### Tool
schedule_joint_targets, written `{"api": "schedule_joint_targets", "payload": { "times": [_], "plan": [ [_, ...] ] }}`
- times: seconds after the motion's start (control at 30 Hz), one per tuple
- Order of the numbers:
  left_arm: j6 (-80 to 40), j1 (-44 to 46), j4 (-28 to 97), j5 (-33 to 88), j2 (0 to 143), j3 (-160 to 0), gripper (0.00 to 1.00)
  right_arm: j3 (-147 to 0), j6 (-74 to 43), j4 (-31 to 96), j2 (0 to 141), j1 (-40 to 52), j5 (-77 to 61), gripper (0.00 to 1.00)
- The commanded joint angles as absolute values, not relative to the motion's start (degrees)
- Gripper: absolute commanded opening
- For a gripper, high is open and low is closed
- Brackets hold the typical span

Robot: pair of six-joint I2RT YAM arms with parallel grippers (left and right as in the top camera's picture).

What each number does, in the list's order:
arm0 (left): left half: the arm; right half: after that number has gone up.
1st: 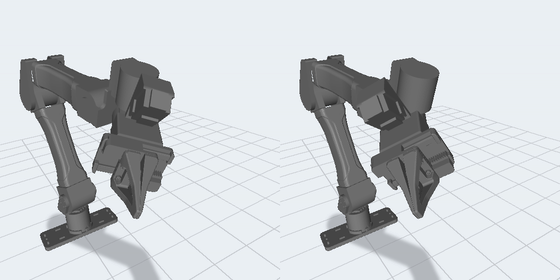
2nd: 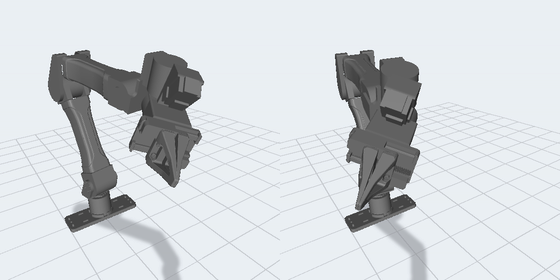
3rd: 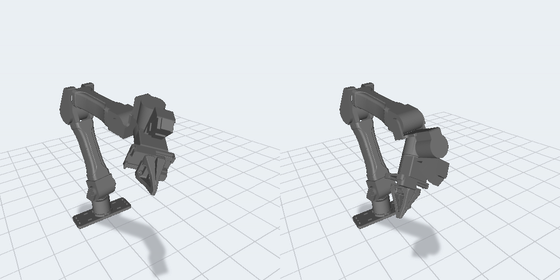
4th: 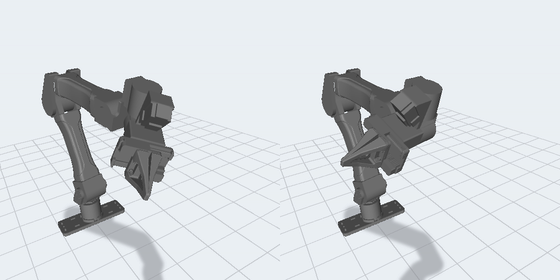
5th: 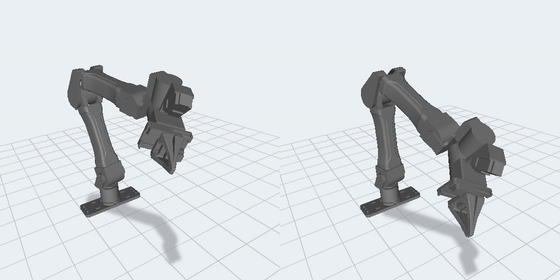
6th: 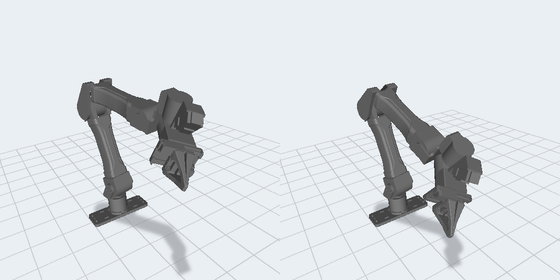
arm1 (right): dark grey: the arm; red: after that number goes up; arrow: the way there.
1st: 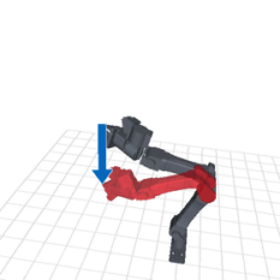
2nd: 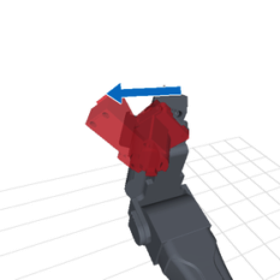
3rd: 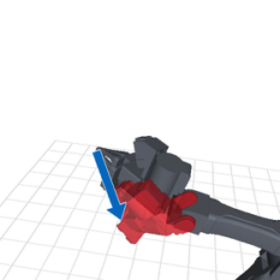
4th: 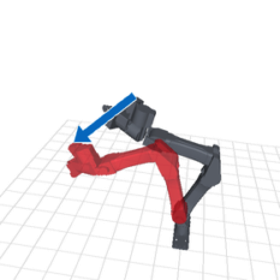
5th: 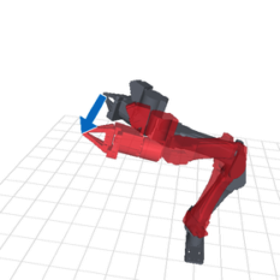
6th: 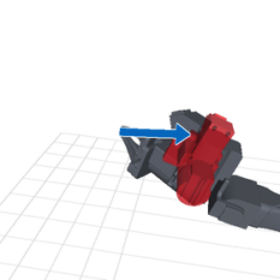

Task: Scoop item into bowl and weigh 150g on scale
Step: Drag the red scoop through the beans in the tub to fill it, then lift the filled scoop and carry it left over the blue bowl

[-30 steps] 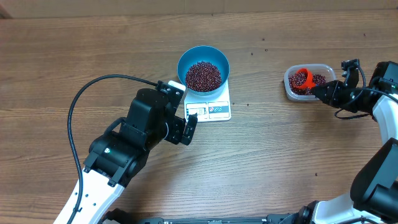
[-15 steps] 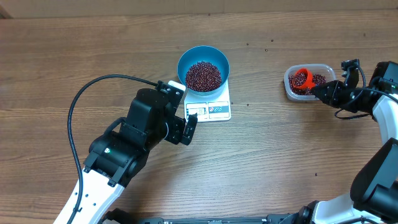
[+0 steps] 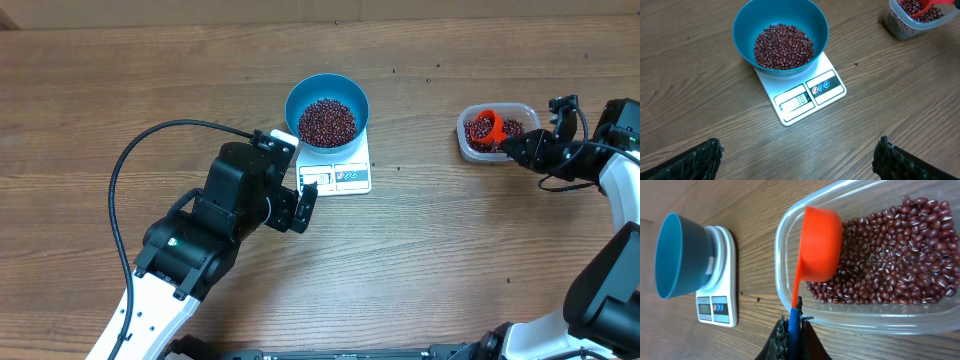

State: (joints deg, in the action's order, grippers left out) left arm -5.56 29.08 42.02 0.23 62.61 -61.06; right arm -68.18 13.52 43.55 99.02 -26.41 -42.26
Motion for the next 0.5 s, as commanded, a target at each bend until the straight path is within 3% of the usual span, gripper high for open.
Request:
{"api": "schedule_joint_targets", "payload": {
  "times": [0.0,0.47],
  "plan": [
    [-5.1,28.7,42.0,-0.2,62.6,-60.7,1.0,-68.6,13.7,43.2,99.3,-28.6,-47.0,0.04],
    [-5.1,28.7,42.0,-0.2,62.6,-60.7,1.0,-68.6,13.7,43.4,99.3,-34.5,-65.6,0.04]
  ]
}}
